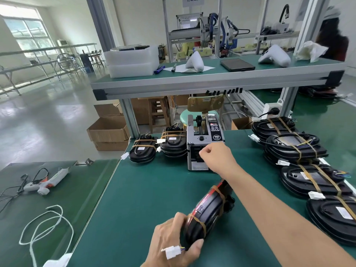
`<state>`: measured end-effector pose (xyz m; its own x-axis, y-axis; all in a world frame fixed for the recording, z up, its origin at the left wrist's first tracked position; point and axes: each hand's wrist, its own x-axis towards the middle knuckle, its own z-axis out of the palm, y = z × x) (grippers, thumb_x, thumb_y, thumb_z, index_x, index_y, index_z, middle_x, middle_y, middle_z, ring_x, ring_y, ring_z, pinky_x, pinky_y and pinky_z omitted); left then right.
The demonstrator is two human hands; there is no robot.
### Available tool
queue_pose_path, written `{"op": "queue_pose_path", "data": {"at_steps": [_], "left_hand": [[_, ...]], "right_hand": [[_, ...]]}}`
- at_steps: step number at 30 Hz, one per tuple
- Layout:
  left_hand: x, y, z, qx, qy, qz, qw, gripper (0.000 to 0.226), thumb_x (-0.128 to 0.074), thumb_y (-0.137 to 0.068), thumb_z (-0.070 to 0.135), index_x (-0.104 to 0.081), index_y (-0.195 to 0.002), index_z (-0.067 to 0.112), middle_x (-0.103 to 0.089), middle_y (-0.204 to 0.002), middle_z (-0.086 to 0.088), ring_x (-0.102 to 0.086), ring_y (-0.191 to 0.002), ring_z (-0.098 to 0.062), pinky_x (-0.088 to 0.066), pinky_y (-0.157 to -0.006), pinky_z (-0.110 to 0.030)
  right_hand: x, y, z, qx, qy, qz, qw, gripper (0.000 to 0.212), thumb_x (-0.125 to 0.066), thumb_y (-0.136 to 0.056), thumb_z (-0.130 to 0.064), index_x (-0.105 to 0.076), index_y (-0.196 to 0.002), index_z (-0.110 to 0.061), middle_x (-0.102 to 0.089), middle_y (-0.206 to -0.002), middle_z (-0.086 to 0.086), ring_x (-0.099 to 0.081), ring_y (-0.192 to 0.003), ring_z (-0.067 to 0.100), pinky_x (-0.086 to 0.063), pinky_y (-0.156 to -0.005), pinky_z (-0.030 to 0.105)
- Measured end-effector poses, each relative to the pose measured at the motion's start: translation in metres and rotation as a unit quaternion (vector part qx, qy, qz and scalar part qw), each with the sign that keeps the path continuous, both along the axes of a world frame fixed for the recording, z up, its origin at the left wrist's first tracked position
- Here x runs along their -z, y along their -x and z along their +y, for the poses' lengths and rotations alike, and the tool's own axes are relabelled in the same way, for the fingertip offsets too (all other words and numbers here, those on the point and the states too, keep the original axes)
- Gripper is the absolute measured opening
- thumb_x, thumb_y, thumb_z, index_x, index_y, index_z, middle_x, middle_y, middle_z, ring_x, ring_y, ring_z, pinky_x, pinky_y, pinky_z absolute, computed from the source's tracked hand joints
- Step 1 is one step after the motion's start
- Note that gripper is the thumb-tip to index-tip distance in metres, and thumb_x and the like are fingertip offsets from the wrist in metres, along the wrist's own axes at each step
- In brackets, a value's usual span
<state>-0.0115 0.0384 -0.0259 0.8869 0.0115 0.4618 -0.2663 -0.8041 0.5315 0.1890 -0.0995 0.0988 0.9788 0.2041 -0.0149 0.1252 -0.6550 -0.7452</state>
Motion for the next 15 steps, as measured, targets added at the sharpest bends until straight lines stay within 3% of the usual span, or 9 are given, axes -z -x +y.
{"op": "queue_pose_path", "data": {"at_steps": [2, 4, 7, 9, 12, 15], "left_hand": [[0.000, -0.001, 0.000, -0.009, -0.001, -0.005, 1.000, 0.049, -0.070, -0.074, 0.062, -0.064, -0.092, 0.016, -0.061, -0.068, 0.013, -0.059, -0.058, -0.014, -0.053, -0.051, -0.032], [-0.001, 0.000, 0.000, -0.009, 0.002, -0.007, 1.000, 0.049, -0.070, -0.073, 0.062, -0.063, -0.089, 0.016, -0.059, -0.067, 0.014, -0.057, -0.057, -0.013, -0.051, -0.050, -0.030], [-0.002, 0.000, -0.001, -0.007, 0.009, -0.007, 1.000, 0.048, -0.071, -0.072, 0.062, -0.061, -0.088, 0.018, -0.058, -0.068, 0.015, -0.057, -0.058, -0.011, -0.051, -0.051, -0.030], [-0.002, 0.000, -0.001, -0.005, 0.004, -0.008, 1.000, 0.047, -0.071, -0.072, 0.062, -0.061, -0.089, 0.019, -0.059, -0.068, 0.015, -0.057, -0.058, -0.011, -0.051, -0.052, -0.029], [-0.004, 0.002, -0.001, -0.007, 0.003, -0.001, 1.000, 0.049, -0.070, -0.072, 0.063, -0.061, -0.088, 0.018, -0.060, -0.068, 0.015, -0.057, -0.059, -0.012, -0.051, -0.053, -0.029], [-0.005, 0.002, -0.003, -0.014, -0.004, -0.002, 1.000, 0.050, -0.069, -0.071, 0.062, -0.062, -0.087, 0.015, -0.062, -0.067, 0.013, -0.059, -0.059, -0.015, -0.052, -0.053, -0.030]], "right_hand": [[0.003, -0.013, 0.008, 0.043, -0.005, 0.047, 0.998, 0.020, -0.051, -0.087, -0.005, -0.058, -0.068, -0.006, -0.058, -0.066, 0.011, -0.052, -0.062, 0.033, -0.043, -0.060, 0.035], [0.014, -0.026, 0.013, 0.082, -0.040, 0.084, 0.992, 0.017, -0.055, -0.089, -0.005, -0.070, -0.093, 0.002, -0.072, -0.091, 0.019, -0.072, -0.085, 0.037, -0.049, -0.066, 0.036], [0.027, -0.036, 0.019, 0.137, -0.088, 0.105, 0.981, 0.021, -0.059, -0.087, -0.005, -0.068, -0.103, 0.003, -0.073, -0.100, 0.020, -0.074, -0.093, 0.037, -0.056, -0.073, 0.038], [0.031, -0.040, 0.022, 0.173, -0.130, 0.115, 0.969, 0.018, -0.060, -0.087, -0.004, -0.068, -0.101, 0.001, -0.075, -0.089, 0.016, -0.076, -0.083, 0.033, -0.061, -0.075, 0.040], [0.030, -0.041, 0.025, 0.231, -0.210, 0.148, 0.938, 0.013, -0.061, -0.089, 0.001, -0.069, -0.099, 0.001, -0.073, -0.070, 0.011, -0.073, -0.056, 0.021, -0.051, -0.051, 0.028], [0.032, -0.041, 0.029, 0.260, -0.263, 0.173, 0.913, 0.008, -0.064, -0.090, 0.003, -0.069, -0.095, 0.001, -0.072, -0.069, 0.011, -0.066, -0.043, 0.015, -0.044, -0.039, 0.020]]}}
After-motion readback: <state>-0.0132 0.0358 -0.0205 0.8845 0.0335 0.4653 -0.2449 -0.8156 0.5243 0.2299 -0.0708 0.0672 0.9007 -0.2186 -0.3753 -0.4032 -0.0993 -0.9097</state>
